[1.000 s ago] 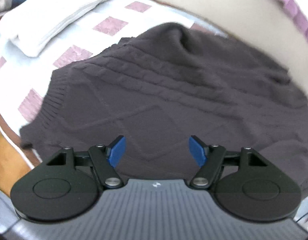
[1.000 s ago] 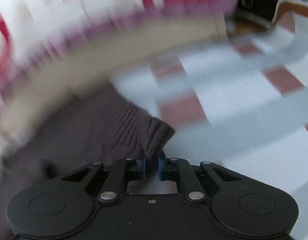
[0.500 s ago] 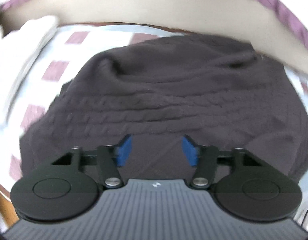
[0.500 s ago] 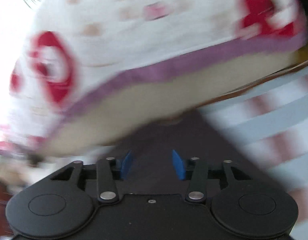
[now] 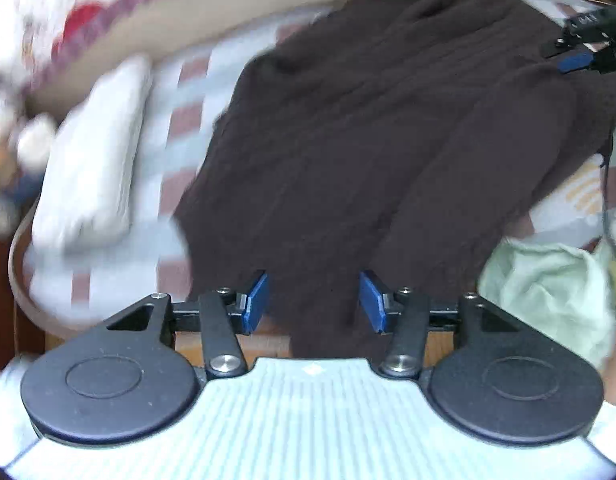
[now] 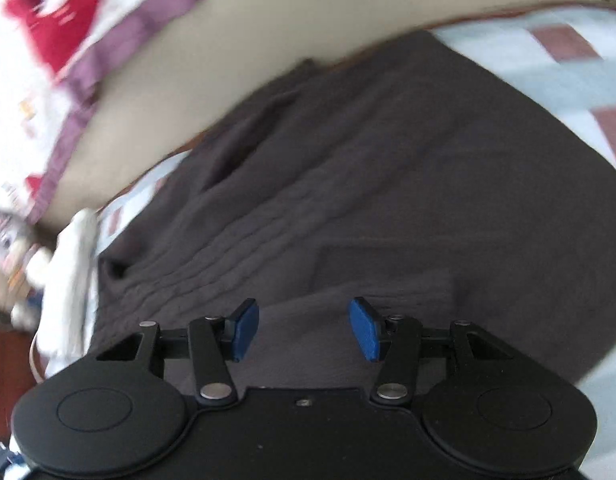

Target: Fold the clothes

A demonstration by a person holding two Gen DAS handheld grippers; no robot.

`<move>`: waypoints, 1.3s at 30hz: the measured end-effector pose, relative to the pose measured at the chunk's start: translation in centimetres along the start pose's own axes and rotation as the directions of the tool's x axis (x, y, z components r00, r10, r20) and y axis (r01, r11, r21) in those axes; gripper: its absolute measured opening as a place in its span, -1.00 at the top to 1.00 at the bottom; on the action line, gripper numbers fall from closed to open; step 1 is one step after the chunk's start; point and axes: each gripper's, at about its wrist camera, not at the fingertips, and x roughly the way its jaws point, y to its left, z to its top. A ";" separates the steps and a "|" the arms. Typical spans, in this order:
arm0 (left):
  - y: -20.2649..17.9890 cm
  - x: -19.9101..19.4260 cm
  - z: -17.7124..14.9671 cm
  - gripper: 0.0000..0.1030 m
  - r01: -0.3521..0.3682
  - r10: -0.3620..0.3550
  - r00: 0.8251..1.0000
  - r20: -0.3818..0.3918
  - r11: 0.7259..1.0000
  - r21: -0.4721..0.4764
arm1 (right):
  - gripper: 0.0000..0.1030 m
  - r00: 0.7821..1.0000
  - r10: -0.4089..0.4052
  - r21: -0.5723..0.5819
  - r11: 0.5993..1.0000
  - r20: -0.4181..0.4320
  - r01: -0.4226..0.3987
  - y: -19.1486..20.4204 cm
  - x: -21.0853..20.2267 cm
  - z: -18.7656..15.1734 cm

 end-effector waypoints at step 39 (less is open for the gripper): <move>-9.0 9.0 -5.2 -0.65 -0.013 0.008 1.000 0.023 0.973 0.232 | -0.63 0.979 0.065 0.230 0.973 -0.193 -0.019 -2.6 2.4 -2.1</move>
